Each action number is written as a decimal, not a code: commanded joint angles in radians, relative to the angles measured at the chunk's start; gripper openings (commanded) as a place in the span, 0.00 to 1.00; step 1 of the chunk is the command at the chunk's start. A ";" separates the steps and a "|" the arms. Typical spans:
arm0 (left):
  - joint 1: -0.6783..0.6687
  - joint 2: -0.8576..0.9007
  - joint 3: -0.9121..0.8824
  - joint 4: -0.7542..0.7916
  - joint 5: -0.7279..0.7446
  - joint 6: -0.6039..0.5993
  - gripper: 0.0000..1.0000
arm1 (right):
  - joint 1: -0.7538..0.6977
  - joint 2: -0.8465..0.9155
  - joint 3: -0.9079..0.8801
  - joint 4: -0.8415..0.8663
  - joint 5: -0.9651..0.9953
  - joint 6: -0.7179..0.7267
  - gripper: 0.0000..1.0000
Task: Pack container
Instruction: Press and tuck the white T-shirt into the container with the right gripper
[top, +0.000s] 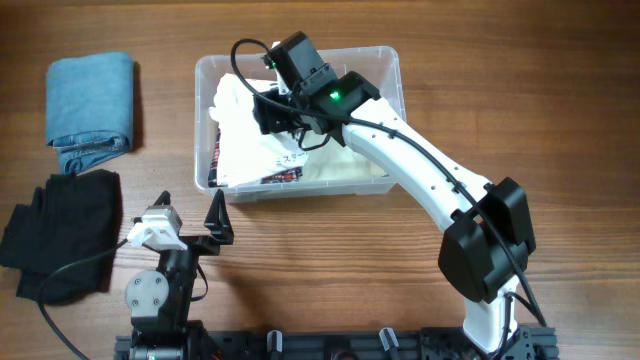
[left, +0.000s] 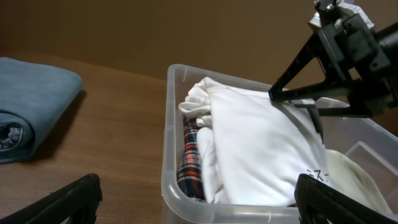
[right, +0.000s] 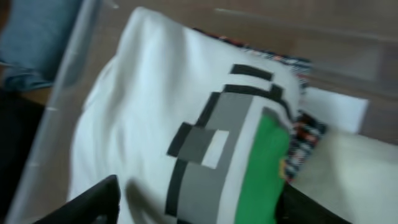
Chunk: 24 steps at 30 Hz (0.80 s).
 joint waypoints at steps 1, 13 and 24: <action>0.008 -0.007 -0.007 0.002 -0.006 -0.010 1.00 | -0.004 -0.034 0.005 -0.015 0.203 -0.135 0.90; 0.008 -0.007 -0.007 0.002 -0.006 -0.010 1.00 | -0.003 -0.040 -0.002 -0.028 0.212 -0.245 0.37; 0.008 -0.007 -0.007 0.002 -0.006 -0.010 1.00 | 0.030 0.055 -0.005 -0.014 0.037 -0.190 0.04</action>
